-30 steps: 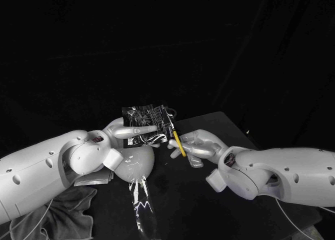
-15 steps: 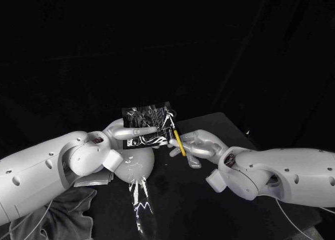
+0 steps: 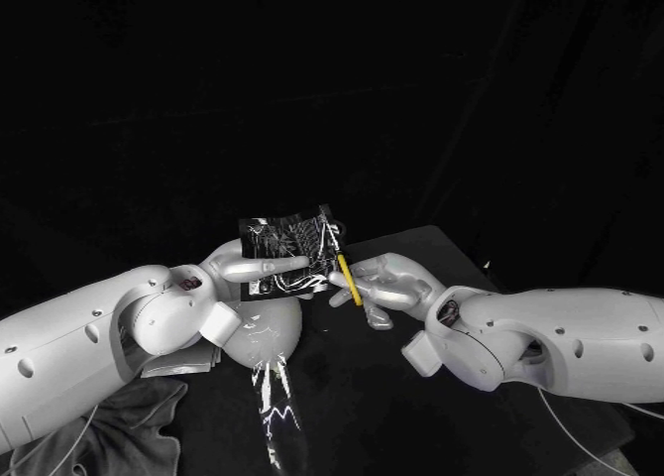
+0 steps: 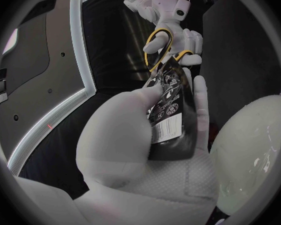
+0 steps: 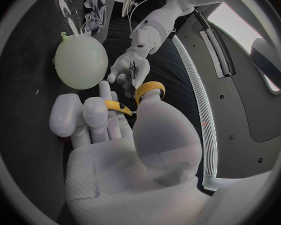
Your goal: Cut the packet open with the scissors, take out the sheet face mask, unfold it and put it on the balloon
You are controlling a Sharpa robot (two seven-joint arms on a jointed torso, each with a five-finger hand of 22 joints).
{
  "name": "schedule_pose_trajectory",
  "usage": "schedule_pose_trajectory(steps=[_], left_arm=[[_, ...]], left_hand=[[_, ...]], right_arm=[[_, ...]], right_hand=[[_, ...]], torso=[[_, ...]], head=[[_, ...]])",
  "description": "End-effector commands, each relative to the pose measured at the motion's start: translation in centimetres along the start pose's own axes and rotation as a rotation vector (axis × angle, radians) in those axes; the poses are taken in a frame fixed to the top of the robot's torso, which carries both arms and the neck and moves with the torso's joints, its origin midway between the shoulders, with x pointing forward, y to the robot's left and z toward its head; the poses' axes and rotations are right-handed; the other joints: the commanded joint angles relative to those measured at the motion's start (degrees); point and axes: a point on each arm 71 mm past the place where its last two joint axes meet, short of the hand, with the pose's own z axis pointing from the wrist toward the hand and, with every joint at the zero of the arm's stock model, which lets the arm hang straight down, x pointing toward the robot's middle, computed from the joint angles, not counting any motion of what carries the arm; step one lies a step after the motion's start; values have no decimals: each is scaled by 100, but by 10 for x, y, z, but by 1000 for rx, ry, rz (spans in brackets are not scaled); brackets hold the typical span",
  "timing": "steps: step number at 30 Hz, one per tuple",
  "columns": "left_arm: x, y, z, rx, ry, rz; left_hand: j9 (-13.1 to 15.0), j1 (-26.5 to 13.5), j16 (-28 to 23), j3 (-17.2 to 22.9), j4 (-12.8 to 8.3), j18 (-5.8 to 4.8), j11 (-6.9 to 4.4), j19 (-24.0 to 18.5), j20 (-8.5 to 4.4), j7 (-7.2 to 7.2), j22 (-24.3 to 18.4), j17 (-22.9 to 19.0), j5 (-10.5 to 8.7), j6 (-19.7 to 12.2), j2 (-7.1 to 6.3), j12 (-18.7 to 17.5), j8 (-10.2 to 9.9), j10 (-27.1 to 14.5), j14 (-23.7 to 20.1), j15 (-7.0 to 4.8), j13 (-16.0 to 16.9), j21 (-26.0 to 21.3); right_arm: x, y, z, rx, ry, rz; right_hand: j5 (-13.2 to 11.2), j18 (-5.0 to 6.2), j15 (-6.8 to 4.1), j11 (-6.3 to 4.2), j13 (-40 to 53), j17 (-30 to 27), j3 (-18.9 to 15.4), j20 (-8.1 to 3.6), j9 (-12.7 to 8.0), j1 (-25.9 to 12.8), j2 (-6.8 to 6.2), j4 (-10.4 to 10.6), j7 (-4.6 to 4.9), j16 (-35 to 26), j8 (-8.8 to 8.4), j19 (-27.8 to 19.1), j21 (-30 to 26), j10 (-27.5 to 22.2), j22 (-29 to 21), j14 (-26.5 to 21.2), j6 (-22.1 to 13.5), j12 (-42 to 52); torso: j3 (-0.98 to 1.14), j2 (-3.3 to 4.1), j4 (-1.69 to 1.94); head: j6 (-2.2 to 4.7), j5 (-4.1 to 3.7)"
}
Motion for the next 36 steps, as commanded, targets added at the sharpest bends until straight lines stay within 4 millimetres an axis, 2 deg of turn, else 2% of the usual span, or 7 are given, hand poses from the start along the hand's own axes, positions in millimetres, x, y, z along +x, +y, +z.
schedule_pose_trajectory(steps=[1,7,18,23,27,30,36], left_arm=[[5,1,2,-4,40,24],[5,2,1,-5,39,27],[3,2,1,-3,28,28],[3,2,1,-1,24,26],[3,2,1,2,17,19],[2,2,0,6,9,11],[0,1,0,18,-4,-8]], left_hand=[[589,-12,18,-3,-28,104,17,14,-7,-3,3,4,18,47,49,11,18,40,31,-26,8,10],[594,-13,18,0,-35,104,16,12,-6,-4,3,8,18,45,47,10,21,40,31,-26,8,9],[595,-13,18,1,-36,104,16,11,-7,-4,3,9,18,45,47,10,21,41,31,-27,8,9],[598,-13,18,4,-39,104,15,11,-7,-4,3,11,18,44,49,10,24,42,31,-27,8,9],[598,-13,18,4,-39,104,15,11,-7,-4,3,11,18,44,49,10,24,42,31,-27,8,9],[598,-13,18,4,-39,104,15,11,-7,-4,3,11,18,44,49,10,24,42,31,-27,8,9],[602,-14,18,6,-42,104,15,10,-7,-4,3,13,18,43,50,10,25,42,31,-27,8,9]], right_arm=[[-4,6,3,-31,-25,0],[-8,10,6,-41,-36,-4],[-16,11,5,-33,-56,-15],[-21,11,4,-37,-102,-11],[-30,11,3,-41,-181,5],[-38,10,3,-38,-229,13],[-54,7,2,-28,-301,19]], right_hand=[[-16,46,-11,-19,-11,40,-39,10,1,-2,74,-8,-25,45,25,30,63,49,760,5,35,26],[-17,40,-34,-48,-21,74,-72,-1,8,61,122,-18,-52,80,58,68,111,135,775,34,97,47],[-11,-80,-312,-378,189,594,-265,-235,99,495,419,-64,-393,378,382,480,647,1103,962,390,781,404],[-10,-166,-477,-581,371,1079,-324,-388,172,714,644,-81,-587,595,566,751,1006,1606,1086,659,1174,603],[-3,-323,-739,-878,725,2080,-224,-637,355,1261,1039,-273,-871,1001,836,1207,1613,2045,1295,1095,1658,1087],[-6,-350,-794,-910,934,2117,-284,-712,445,1391,1206,-298,-932,995,879,1274,1704,2027,1325,1138,1687,1346],[-7,-369,-814,-928,1047,2186,-375,-732,515,1444,1240,-316,-960,1008,918,1324,1773,2028,1349,1168,1715,1447]], torso=[[-1,5,3],[1,1,2],[-6,-4,-6],[1,-4,-4],[1,-3,-1],[-1,0,-1],[-4,0,3]], head=[[18,-6],[5,3],[-11,4],[5,-5],[12,-19],[25,-24],[35,-24]])
